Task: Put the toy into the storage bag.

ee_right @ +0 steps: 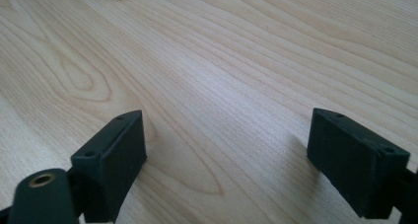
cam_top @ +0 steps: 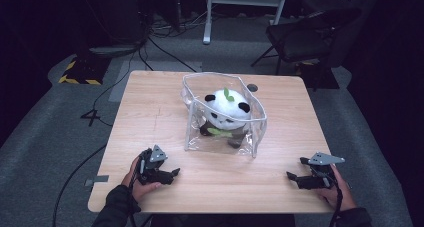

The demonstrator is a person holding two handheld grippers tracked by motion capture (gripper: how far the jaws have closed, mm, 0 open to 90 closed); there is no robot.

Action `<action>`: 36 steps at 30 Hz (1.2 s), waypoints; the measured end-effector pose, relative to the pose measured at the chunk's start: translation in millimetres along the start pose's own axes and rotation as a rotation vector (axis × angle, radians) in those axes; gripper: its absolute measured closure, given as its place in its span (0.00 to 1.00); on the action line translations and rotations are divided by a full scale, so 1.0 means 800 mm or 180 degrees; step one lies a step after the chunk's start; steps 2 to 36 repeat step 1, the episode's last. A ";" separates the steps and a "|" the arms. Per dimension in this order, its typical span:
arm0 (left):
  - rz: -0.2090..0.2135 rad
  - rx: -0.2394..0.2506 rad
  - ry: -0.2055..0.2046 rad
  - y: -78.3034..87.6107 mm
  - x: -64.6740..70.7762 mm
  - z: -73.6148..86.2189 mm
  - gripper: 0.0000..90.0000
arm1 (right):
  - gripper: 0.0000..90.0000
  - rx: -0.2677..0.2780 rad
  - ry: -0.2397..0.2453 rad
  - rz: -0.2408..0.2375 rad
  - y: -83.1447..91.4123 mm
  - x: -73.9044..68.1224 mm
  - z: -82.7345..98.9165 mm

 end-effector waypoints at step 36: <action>0.0000 0.0000 0.0000 0.000 0.000 0.000 0.18 | 0.17 0.0000 0.0001 -0.0002 0.000 0.000 0.000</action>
Point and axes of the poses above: each handheld gripper's, and its own axes: y roughly backward along the jaws, z roughly out of its underside, x roughly to its right, the point moved 2 cm from there along -y, roughly forward along the jaws, and after that the axes turned 7 degrees about x, right-handed, at the moved point
